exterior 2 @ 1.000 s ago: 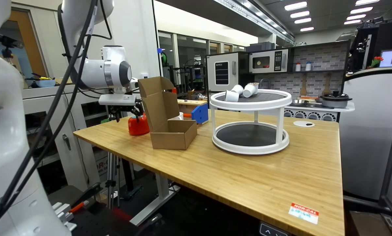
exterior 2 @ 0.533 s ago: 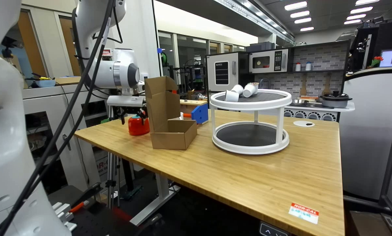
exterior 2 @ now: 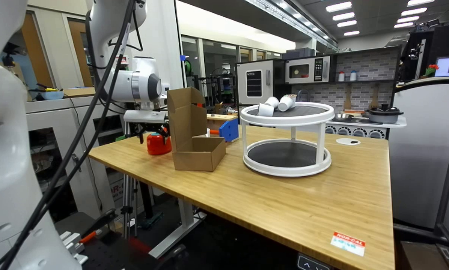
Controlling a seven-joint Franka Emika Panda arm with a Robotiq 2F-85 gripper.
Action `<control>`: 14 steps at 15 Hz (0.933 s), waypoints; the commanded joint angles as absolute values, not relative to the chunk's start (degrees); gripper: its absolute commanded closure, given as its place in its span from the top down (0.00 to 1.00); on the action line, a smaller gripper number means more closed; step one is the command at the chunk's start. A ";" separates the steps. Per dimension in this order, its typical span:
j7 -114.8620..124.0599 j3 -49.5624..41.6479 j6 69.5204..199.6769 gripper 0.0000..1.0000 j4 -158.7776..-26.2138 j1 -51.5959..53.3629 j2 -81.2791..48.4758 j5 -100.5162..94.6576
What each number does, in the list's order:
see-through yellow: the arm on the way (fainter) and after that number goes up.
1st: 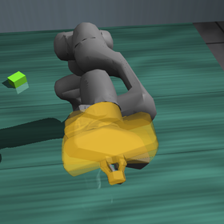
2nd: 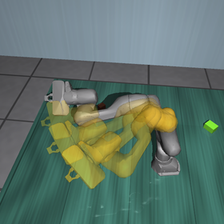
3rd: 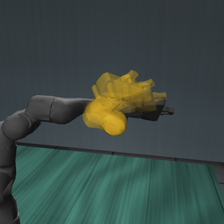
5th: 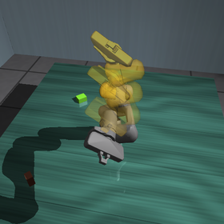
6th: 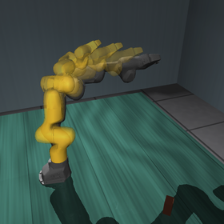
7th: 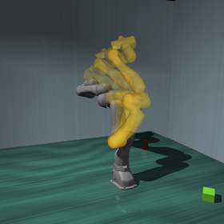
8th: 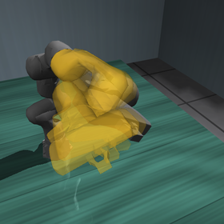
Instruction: Put the kettle on the top shelf of the stand
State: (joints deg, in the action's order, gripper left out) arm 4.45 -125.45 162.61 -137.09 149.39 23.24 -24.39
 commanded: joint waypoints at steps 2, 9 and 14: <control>4.41 -125.43 162.60 0.74 -137.14 149.39 23.20 -24.46; 4.32 -125.23 162.53 0.24 -137.50 149.16 23.30 -24.23; 4.24 -124.89 162.56 0.01 -137.78 148.87 23.22 -24.01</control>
State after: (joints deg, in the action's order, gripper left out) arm 4.50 -125.43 162.62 -137.52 149.40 23.26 -24.35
